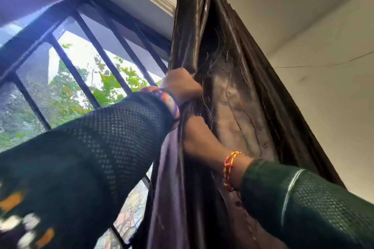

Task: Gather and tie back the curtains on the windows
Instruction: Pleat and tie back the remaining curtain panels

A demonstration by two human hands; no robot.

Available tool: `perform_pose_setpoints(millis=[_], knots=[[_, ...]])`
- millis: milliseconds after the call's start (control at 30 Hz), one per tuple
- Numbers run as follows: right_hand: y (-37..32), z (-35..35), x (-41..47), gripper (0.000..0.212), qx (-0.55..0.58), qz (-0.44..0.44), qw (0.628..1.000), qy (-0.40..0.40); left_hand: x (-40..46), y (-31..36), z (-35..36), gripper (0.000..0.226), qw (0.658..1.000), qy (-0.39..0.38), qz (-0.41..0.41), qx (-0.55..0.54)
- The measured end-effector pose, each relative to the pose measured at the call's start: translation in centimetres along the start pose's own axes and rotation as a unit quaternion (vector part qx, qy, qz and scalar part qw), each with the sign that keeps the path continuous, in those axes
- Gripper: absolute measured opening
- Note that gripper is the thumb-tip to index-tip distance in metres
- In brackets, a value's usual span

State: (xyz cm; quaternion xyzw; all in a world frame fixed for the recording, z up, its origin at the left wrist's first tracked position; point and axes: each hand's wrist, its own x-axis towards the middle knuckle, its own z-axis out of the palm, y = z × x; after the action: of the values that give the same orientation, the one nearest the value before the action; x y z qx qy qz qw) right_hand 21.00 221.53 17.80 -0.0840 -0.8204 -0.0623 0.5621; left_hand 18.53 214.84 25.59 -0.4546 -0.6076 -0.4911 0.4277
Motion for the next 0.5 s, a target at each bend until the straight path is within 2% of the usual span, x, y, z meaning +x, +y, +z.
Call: perform_pose_setpoints(millis=[67, 133, 200, 233, 267, 300, 333, 400, 467, 500], knots=[[-0.7, -0.2, 0.2, 0.027, 0.019, -0.044, 0.999, 0.009, 0.6, -1.9, -0.5, 0.030, 0.999, 0.028, -0.024, 0.035], [-0.6, -1.1, 0.3, 0.034, 0.034, -0.047, 0.997, 0.044, 0.8, -3.6, -1.4, 0.031, 0.997, 0.041, -0.026, 0.064], [0.1, -2.4, 0.5, 0.045, -0.053, -0.020, 0.989, 0.140, 0.7, -4.7, -2.4, 0.032, 0.994, 0.070, -0.037, 0.081], [0.6, -3.2, 0.7, 0.050, -0.129, -0.001, 0.971, 0.200, 0.6, -4.9, -3.1, 0.033, 0.991, 0.085, -0.050, 0.091], [1.3, -4.3, 1.0, 0.058, -0.177, 0.035, 0.952, 0.247, 0.5, -4.9, -3.8, 0.032, 0.989, 0.094, -0.055, 0.102], [1.9, -5.4, 1.2, 0.068, -0.173, 0.091, 0.944, 0.265, 0.3, -4.7, -4.5, 0.032, 0.988, 0.095, -0.053, 0.113], [2.6, -6.4, 1.4, 0.078, -0.128, 0.158, 0.944, 0.260, 0.2, -4.5, -5.1, 0.031, 0.987, 0.091, -0.048, 0.123], [4.3, -8.0, 2.0, 0.092, 0.056, 0.249, 0.940, 0.224, 0.0, -3.6, -6.3, 0.032, 0.984, 0.085, -0.036, 0.151], [4.8, -8.6, 2.2, 0.090, 0.197, 0.252, 0.933, 0.166, -0.1, -2.4, -7.2, 0.033, 0.983, 0.076, -0.023, 0.164], [4.9, -8.5, 2.4, 0.083, 0.210, 0.243, 0.936, 0.143, -0.2, -1.8, -7.4, 0.032, 0.984, 0.069, -0.016, 0.160]])
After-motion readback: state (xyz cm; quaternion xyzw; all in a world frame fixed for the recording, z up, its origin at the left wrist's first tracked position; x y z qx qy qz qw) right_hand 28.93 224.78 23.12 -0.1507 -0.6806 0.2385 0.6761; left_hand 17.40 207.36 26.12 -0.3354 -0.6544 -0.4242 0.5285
